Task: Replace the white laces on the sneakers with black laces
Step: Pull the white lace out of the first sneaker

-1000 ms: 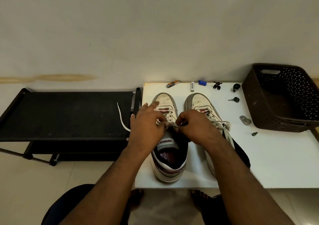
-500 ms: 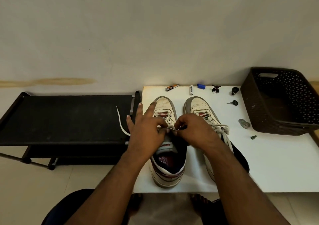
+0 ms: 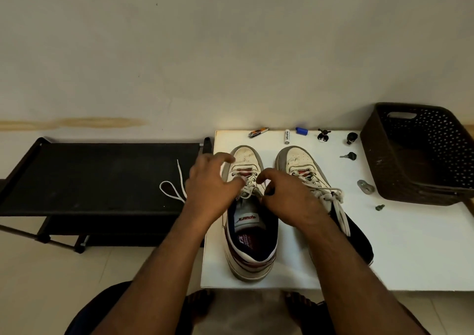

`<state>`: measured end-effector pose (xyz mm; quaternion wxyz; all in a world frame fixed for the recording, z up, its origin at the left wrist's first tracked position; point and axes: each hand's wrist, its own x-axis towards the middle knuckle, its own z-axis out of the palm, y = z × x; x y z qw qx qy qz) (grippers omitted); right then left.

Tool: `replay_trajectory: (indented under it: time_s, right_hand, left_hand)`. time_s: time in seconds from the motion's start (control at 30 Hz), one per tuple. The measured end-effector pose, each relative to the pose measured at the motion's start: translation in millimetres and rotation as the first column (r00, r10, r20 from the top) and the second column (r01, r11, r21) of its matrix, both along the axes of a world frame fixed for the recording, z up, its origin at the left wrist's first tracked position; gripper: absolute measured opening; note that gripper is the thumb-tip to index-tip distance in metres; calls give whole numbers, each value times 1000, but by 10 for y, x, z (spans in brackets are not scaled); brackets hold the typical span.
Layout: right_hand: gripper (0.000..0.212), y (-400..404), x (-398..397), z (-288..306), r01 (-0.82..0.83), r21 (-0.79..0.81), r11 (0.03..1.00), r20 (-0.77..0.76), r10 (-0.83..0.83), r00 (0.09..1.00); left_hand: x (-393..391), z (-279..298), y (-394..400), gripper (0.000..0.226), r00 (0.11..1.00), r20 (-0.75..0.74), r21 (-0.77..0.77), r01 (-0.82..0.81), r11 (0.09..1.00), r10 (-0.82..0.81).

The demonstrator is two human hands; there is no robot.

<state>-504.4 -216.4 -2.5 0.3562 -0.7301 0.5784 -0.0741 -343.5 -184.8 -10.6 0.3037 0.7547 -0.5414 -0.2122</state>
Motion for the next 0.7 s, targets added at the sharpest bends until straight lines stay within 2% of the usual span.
replay_trajectory:
  time_s: [0.07, 0.23, 0.33, 0.4, 0.47, 0.53, 0.6, 0.7]
  right_hand:
    - [38, 10, 40, -24, -3, -50, 999, -25, 1, 1000]
    - [31, 27, 125, -59, -3, -83, 997, -68, -3, 998]
    - [26, -20, 52, -77, 83, 13, 996, 18, -83, 996]
    - [30, -19, 11, -82, 87, 60, 994, 41, -90, 995]
    - [41, 1, 23, -105, -20, -59, 998, -9, 20, 1000]
    - [46, 52, 74, -86, -153, -239, 959, -97, 133, 986]
    - [34, 88, 138, -52, -218, -351, 910, -164, 169, 972]
    - [22, 115, 216, -49, -257, -400, 880, -212, 184, 960]
  left_hand:
    - [-20, -3, 26, 31, 997, 1, 133, 82, 988, -83]
    - [104, 80, 28, 9, 987, -88, 250, 150, 956, -132]
    - [222, 130, 45, 3, 988, -116, 263, 133, 956, -106]
    - [259, 136, 72, 6, 986, -153, 258, 107, 960, -69]
    - [244, 129, 80, 6, 980, -187, 254, 108, 961, -61]
    - [212, 116, 73, 6, 970, -231, 250, 129, 960, -70]
    - [213, 114, 65, 6, 961, -265, 251, 149, 956, -80]
    - [230, 128, 62, 6, 953, -291, 258, 158, 953, -80]
